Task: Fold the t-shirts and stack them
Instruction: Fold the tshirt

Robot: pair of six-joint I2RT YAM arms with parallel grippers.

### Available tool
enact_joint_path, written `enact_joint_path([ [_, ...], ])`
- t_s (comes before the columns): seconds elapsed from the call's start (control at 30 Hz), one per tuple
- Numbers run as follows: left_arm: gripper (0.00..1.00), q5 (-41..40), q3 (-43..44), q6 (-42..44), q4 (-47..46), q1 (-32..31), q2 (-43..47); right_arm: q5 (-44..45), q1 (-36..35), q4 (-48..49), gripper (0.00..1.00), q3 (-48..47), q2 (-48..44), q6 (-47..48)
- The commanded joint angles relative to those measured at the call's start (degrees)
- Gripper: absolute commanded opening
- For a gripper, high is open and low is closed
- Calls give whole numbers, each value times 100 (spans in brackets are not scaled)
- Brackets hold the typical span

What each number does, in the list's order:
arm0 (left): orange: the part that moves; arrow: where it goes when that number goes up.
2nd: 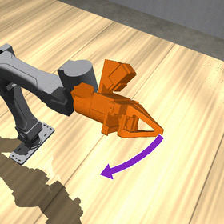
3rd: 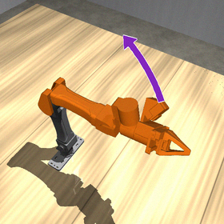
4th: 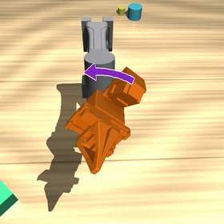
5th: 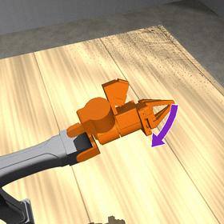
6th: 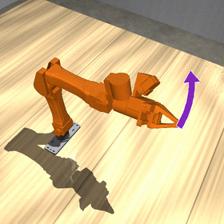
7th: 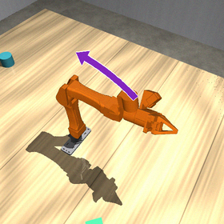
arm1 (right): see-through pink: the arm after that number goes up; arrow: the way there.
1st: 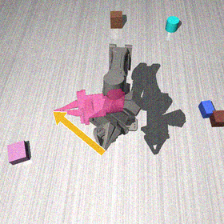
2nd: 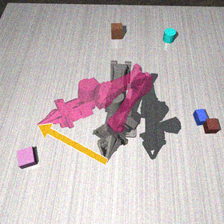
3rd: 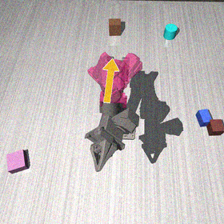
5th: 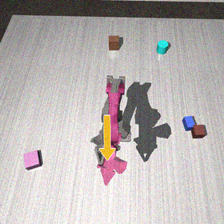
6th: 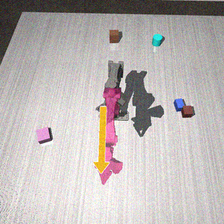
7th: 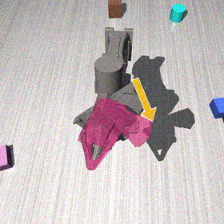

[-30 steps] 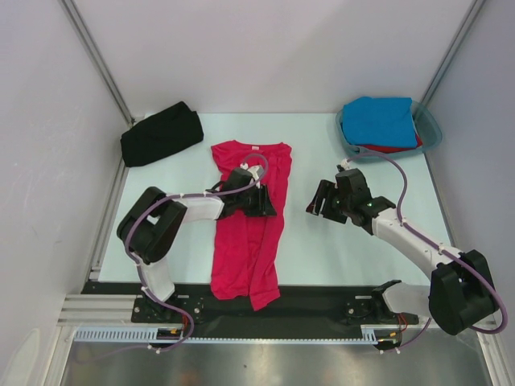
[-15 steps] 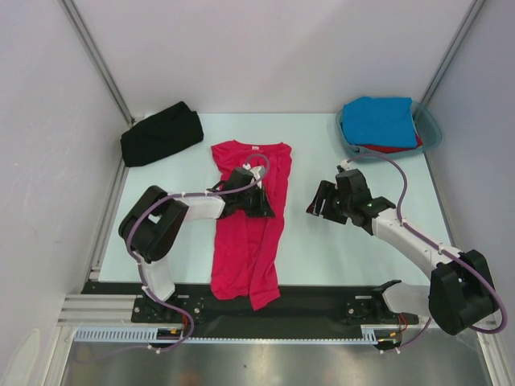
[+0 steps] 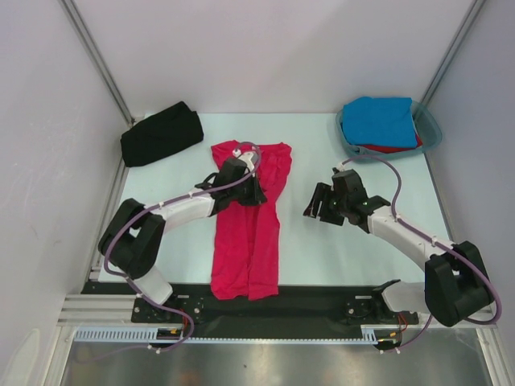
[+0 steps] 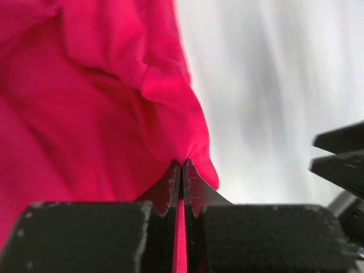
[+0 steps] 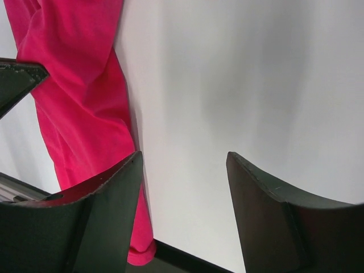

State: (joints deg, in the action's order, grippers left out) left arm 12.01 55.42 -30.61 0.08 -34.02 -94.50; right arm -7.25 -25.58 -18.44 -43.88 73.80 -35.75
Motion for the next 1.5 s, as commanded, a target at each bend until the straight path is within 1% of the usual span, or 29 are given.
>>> enact_joint_path([
  [0.0, 6, -498, 154, 187, 396, 141, -7, -75, -52, 174, 66, -7, 55, 68],
  [0.1, 18, -620, 118, 117, 554, 212, -279, -49, -87, 147, 66, -24, 108, 68],
  [0.13, 26, -760, 214, 125, 842, 212, -384, -49, -87, 165, 66, -24, 126, 68],
  [0.17, 54, -1014, 267, 117, 967, 212, -533, -49, -87, 156, 66, -42, 143, 68],
  [0.23, 57, -1183, 338, 117, 1152, 220, -815, -23, -105, 165, 66, -51, 178, 85],
  [0.27, 67, -1192, 303, 117, 1100, 220, -851, -23, -96, 191, 66, -59, 205, 85],
  [0.3, 72, -1192, 259, 125, 1030, 220, -851, -23, -105, 226, 66, -77, 231, 103],
  [0.43, 81, -1166, 311, 178, 696, 229, -719, -31, -105, 270, 65, -270, 442, 173],
  [0.5, 83, -1070, 452, 222, 652, 247, -710, -40, -96, 297, 66, -480, 608, 217],
  [0.6, 84, -929, 899, 240, 625, 334, -815, -58, -96, 323, 66, -718, 872, 296],
  [0.73, 84, -526, 1242, 240, 512, 457, -965, -136, -96, 358, 66, -1078, 1197, 367],
  [0.93, 85, -165, 1760, 328, 379, 572, -1307, -286, -52, 437, 65, -1263, 1567, 446],
  [1.17, 78, 249, 2473, 240, 405, 712, -2124, -392, 44, 420, 65, -1439, 1848, 551],
  [1.43, 69, 91, 2693, 240, 405, 730, -2415, -436, 141, 420, 64, -1466, 1919, 560],
  [1.47, 66, 56, 2720, 248, 423, 730, -2450, -436, 150, 420, 64, -1466, 1928, 560],
])
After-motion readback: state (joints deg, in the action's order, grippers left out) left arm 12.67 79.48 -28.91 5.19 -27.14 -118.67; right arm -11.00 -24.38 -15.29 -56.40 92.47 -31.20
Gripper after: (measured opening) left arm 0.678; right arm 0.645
